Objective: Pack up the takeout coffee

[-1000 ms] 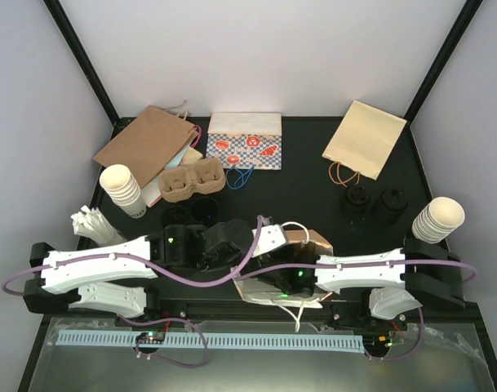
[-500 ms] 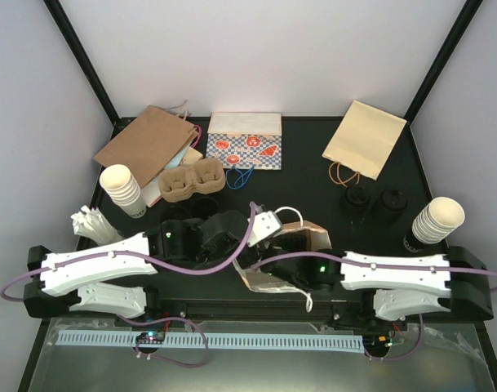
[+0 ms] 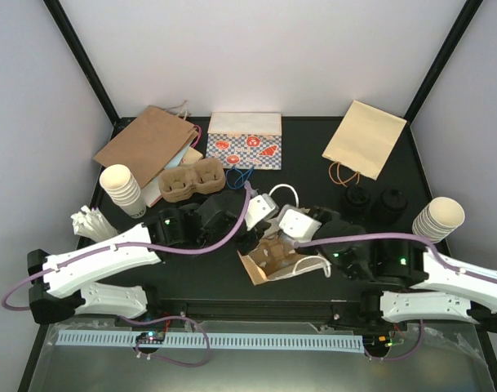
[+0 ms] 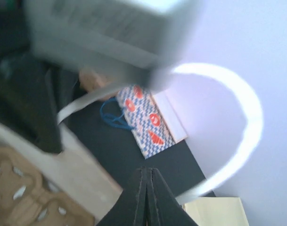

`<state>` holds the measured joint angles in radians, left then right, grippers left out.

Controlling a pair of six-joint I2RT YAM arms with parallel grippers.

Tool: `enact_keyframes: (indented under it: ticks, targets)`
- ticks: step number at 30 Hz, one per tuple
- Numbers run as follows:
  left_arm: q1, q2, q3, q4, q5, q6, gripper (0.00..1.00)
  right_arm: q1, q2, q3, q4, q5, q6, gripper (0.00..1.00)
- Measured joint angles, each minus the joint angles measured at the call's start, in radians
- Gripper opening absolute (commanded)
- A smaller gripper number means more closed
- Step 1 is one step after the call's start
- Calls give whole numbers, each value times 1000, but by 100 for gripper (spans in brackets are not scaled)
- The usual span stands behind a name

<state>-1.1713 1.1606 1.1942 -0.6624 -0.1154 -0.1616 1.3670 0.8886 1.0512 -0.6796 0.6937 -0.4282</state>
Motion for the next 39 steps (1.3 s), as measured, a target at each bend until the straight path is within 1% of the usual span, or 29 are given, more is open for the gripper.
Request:
enact_keyframes:
  ticks: [5,9,12,14,17,23,27,32,33,35,36,39]
  targets:
    - [50,47,38,-8,55,-23,5,-27,-56,60,57,28,71,2]
    - [117,88,74,-24,101,-56,5,-74,-94,84,73,71,146,7]
    - [164,121,101,-27,134,-85,4,-130,-116,107,67,93,227,10]
    - [200,154,129,-23,161,-109,4,-170,-125,121,54,91,281,14]
    - [254,204,161,-14,199,-145,4,-261,-140,136,20,81,380,17]
    - [354,287,195,29,263,-202,4,-388,-137,138,-75,39,544,22]
    - [395,329,216,61,288,-225,4,-435,-132,138,-135,19,629,23]
    - [431,369,239,96,301,-245,5,-449,-157,129,-172,3,701,25]
    - [438,375,243,103,302,-248,6,-449,-165,125,-177,0,711,26]
    - [450,384,246,116,303,-254,12,-449,-183,119,-189,-8,733,30]
    - [456,386,246,121,303,-258,18,-450,-188,116,-195,-16,744,32]
    - [470,387,246,136,305,-263,34,-450,-191,105,-216,-55,775,37]
